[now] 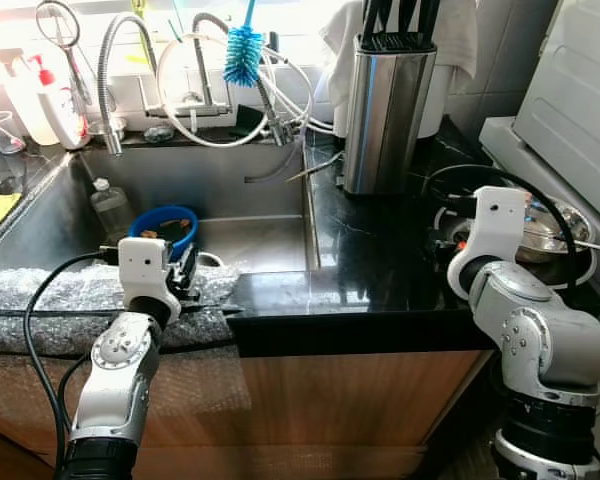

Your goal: Kitchen organization

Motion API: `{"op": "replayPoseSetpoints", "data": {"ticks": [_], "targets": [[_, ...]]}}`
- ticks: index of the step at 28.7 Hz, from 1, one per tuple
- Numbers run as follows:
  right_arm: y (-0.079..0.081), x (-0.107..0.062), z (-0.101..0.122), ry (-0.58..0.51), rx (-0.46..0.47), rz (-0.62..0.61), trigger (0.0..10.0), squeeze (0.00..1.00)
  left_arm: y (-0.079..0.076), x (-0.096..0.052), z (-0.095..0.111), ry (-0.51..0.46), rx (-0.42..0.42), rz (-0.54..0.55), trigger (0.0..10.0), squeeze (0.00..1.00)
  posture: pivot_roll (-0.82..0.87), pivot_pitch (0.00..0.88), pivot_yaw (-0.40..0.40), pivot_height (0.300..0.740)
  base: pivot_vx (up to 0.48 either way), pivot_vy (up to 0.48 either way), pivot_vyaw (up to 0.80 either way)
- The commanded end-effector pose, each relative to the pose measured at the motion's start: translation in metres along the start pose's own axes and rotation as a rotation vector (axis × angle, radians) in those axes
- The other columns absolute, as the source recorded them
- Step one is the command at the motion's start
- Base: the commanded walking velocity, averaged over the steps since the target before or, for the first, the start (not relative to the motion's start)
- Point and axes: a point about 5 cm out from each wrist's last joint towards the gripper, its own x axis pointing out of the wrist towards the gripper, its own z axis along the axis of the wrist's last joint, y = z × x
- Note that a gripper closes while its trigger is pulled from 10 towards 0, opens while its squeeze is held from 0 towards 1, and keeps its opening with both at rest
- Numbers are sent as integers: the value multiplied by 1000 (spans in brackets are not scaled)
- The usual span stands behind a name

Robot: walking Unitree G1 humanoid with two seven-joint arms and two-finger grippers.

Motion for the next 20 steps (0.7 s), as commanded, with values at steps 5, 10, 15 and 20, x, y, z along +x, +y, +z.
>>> {"op": "replayPoseSetpoints", "data": {"ticks": [5, 10, 15, 20], "targets": [[9, 2, 2, 16, 22, 38, 10000, 0, -1, 0, -5, 42, 16, -16, 10000, 0, -58, 0, 20, 740, 0, 0, 0], [10, 3, 4, 16, 29, 39, 10000, 0, -1, 1, -4, 44, 18, -14, 10000, 0, -58, 0, 21, 740, 0, 0, 0], [8, 5, 0, 34, 43, 23, 10000, 0, 0, 1, -5, 51, 21, -15, 10000, 0, -56, 0, 21, 740, 0, 0, 0], [11, 6, -4, 55, 38, 33, 10000, 0, -2, 2, -5, 51, 19, -15, 10000, 0, -54, 0, 21, 740, 0, 0, 0]]}}
